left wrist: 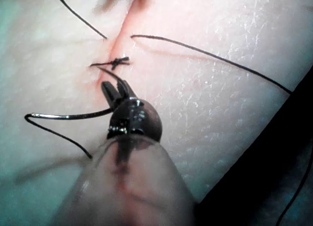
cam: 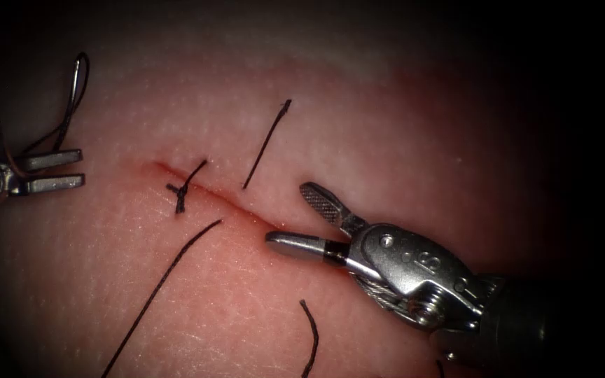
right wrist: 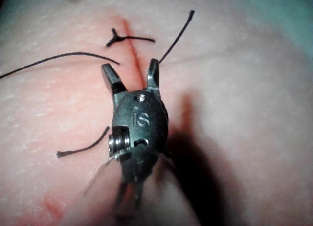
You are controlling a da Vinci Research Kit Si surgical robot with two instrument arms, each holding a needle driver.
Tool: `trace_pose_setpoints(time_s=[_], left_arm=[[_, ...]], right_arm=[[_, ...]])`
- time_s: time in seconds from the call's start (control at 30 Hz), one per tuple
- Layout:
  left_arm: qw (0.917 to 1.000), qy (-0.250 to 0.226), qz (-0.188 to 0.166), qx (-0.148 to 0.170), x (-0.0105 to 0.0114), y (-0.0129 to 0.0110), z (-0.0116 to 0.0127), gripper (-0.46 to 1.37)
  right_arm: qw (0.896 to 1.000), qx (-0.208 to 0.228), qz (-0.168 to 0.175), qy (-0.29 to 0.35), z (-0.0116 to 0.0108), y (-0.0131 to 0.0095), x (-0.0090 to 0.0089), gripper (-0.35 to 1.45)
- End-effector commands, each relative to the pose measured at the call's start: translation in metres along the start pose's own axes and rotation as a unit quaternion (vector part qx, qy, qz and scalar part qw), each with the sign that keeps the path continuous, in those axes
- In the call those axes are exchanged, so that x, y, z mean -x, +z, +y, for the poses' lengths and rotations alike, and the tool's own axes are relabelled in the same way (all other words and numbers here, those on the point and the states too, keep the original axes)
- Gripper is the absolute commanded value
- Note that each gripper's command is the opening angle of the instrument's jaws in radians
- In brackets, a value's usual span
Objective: Wound Closure
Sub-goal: Drop the needle from the left gripper
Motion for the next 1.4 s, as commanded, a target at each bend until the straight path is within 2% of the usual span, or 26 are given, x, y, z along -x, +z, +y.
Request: trace_pose_setpoints(time_s=[0.03,0.13,0.37,0.5,0.57,0.63,0.8,0.87,0.9,0.93,0.97,1.03,1.2,1.4], left_arm=[[0.9998,0.01,-0.014,0.005,0.0001,0.0001,0.0001,-0.35],[0.9992,0.025,-0.03,0.005,0.0003,0.0003,0.0002,-0.35],[0.9939,0.069,-0.071,0.049,0.0003,0.0002,-0.0008,-0.35],[0.9862,0.108,-0.105,0.068,-0.0001,0.0003,-0.0019,-0.35],[0.9817,0.127,-0.125,0.067,-0.0002,0.0003,-0.0023,-0.35],[0.9737,0.153,-0.156,0.065,-0.0003,0.0005,-0.0031,-0.35],[0.9574,0.199,-0.192,0.083,-0.0006,0.001,-0.0043,-0.35],[0.9431,0.234,-0.214,0.099,-0.0008,0.0015,-0.0044,-0.35],[0.9399,0.24,-0.222,0.098,-0.0009,0.0016,-0.0044,-0.35],[0.9327,0.253,-0.239,0.094,-0.001,0.0019,-0.0044,-0.35],[0.9316,0.256,-0.241,0.093,-0.001,0.0019,-0.0044,-0.35],[0.9207,0.278,-0.257,0.095,-0.0013,0.0024,-0.0043,-0.35],[0.9098,0.296,-0.266,0.12,-0.0019,0.0033,-0.0038,-0.35],[0.9026,0.303,-0.258,0.165,-0.0022,0.004,-0.0027,-0.35]], right_arm=[[1.0,-0.001,0.0,-0.003,0.0001,0.0,0.0,1.23],[1.0,-0.002,0.0,-0.012,-0.0001,-0.0001,0.0,1.23],[1.0,-0.004,0.0,-0.018,0.0,-0.0004,-0.0001,1.21],[1.0,-0.004,0.0,-0.024,0.0,-0.0004,-0.0001,1.2],[1.0,-0.004,0.0,-0.027,0.0,-0.0004,-0.0001,1.2],[1.0,-0.006,0.0,-0.027,0.0,-0.0004,-0.0001,1.18],[1.0,-0.006,0.0,-0.03,0.0001,-0.0004,-0.0001,1.18],[0.999,-0.006,0.0,-0.033,0.0,-0.0004,-0.0001,1.18],[0.999,-0.006,0.0,-0.033,0.0,-0.0004,-0.0001,1.18],[0.999,-0.006,0.0,-0.033,0.0,-0.0004,-0.0001,1.18],[0.999,-0.006,0.0,-0.033,0.0,-0.0004,-0.0001,1.18],[0.999,-0.006,0.0,-0.036,0.0,-0.0004,-0.0001,1.19],[0.999,-0.006,0.0,-0.036,0.0,-0.0004,-0.0001,1.19],[0.999,-0.006,0.0,-0.036,0.0,-0.0004,0.0,1.18]])
